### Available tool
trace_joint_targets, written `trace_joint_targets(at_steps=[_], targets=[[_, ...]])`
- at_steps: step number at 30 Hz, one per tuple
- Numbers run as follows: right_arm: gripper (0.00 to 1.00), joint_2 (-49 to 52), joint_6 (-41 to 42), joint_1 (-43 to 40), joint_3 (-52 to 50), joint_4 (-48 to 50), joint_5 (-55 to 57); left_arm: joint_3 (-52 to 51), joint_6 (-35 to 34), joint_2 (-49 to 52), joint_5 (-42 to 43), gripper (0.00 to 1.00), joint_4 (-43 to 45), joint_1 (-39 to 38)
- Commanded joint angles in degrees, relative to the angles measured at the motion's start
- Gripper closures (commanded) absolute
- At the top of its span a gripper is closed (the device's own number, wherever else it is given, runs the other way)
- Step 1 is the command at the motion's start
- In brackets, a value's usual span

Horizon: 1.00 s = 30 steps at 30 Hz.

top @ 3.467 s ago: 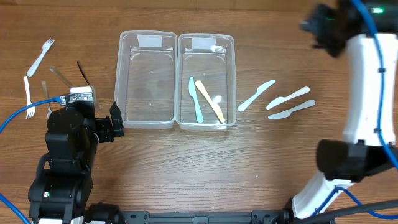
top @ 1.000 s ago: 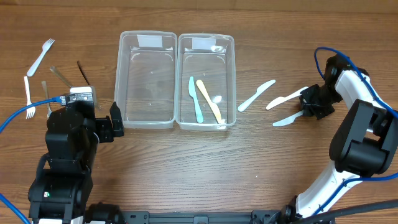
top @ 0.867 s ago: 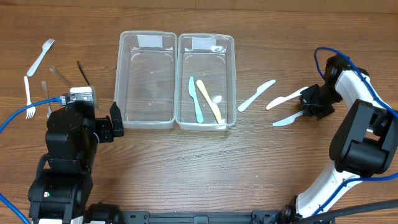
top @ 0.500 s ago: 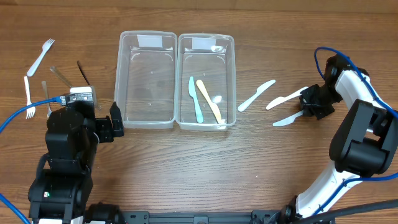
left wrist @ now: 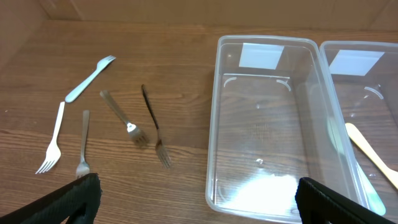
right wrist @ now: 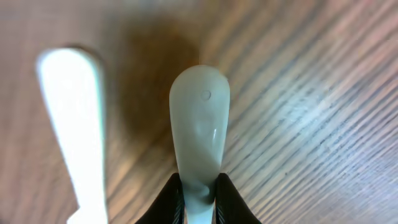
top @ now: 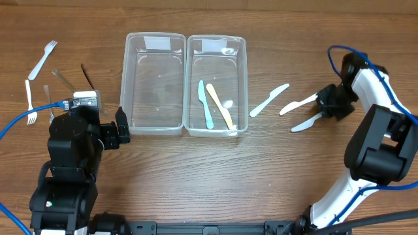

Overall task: Pack container
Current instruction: 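Carry the light blue knife into the right container and release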

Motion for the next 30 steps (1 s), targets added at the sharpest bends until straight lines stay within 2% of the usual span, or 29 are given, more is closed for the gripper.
trace_joint_targets(at_steps=[1, 6, 12, 17, 22, 26, 30], targets=[[0.96, -5.1, -3.9, 3.7, 7.1, -1.4, 2.2, 1.5, -1.2, 0.0, 0.7, 0.0, 0.6, 0.6], [0.96, -10.2, -8.2, 11.5, 14.9, -5.4, 1.9, 1.5, -1.2, 0.0, 0.7, 0.0, 0.6, 0.6], [0.96, -12.5, -12.6, 26.8, 25.7, -8.3, 1.7, 1.5, -1.2, 0.0, 0.7, 0.0, 0.6, 0.6], [0.96, -10.8, -17.4, 38.4, 25.4, -4.8, 0.9, 1.5, -1.2, 0.0, 0.7, 0.0, 0.6, 0.6], [0.96, -4.6, -18.2, 43.0, 25.4, -5.2, -0.9, 1.5, -1.2, 0.0, 0.7, 0.0, 0.6, 0.6], [0.96, 0.2, -18.1, 43.5, 25.4, -5.4, -3.4, 1.5, -1.2, 0.0, 0.7, 0.0, 0.6, 0.6], [0.96, 0.8, -18.1, 43.5, 25.5, -4.7, -1.9, 1.5, -1.2, 0.0, 0.7, 0.0, 0.6, 0.6]])
